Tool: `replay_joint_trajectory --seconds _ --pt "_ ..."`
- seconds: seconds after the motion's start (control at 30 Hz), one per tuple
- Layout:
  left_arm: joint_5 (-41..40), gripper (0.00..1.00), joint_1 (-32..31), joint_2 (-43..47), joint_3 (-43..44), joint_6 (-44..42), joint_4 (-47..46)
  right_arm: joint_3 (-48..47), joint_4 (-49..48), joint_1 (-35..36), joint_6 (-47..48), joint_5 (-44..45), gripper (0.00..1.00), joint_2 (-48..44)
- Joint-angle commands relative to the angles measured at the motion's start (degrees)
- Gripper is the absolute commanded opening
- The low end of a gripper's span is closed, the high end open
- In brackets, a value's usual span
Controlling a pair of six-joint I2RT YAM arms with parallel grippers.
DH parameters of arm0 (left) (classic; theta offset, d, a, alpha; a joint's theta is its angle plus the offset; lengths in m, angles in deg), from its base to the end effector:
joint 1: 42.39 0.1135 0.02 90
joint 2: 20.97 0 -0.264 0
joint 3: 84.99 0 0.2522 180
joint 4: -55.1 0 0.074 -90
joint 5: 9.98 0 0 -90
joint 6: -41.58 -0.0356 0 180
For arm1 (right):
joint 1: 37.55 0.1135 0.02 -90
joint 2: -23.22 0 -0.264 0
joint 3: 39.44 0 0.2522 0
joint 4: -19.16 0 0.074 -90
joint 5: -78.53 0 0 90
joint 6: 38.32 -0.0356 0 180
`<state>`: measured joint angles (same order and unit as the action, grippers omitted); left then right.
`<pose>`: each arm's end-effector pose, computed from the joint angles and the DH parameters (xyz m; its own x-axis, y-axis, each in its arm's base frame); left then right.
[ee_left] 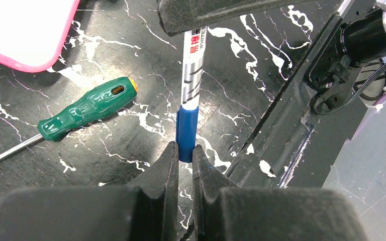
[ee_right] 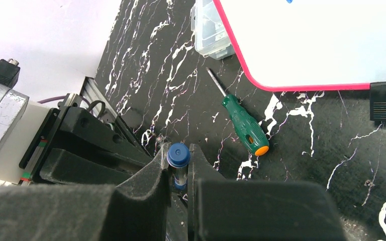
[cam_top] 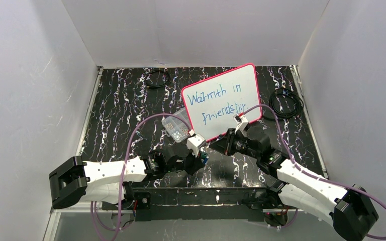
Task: Write a sentence on the whiteboard
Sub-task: Close the whiteboard marker at the center of the board.
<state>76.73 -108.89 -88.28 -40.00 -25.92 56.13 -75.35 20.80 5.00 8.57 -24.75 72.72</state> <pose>0.1024 -0.2303 0.2179 -0.4883 0.1650 -0.8569 0.7660 0.5515 -0.3303 0.1407 0.1403 0.2264 -0.7026 0.2579 -0.6632 -0.4674 0.5354 0.7035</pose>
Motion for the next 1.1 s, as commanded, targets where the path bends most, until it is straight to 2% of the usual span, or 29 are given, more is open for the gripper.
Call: replay_joint_trajectory --seconds 0.0,1.07 --pt "-4.38 0.0 0.91 1.13 4.25 -1.82 -11.32 1.75 5.41 3.57 0.49 -4.05 0.01 1.08" --pt "-3.19 0.0 3.77 -0.54 8.14 -5.0 -15.08 4.88 7.46 10.13 -3.16 -2.53 0.01 2.44"
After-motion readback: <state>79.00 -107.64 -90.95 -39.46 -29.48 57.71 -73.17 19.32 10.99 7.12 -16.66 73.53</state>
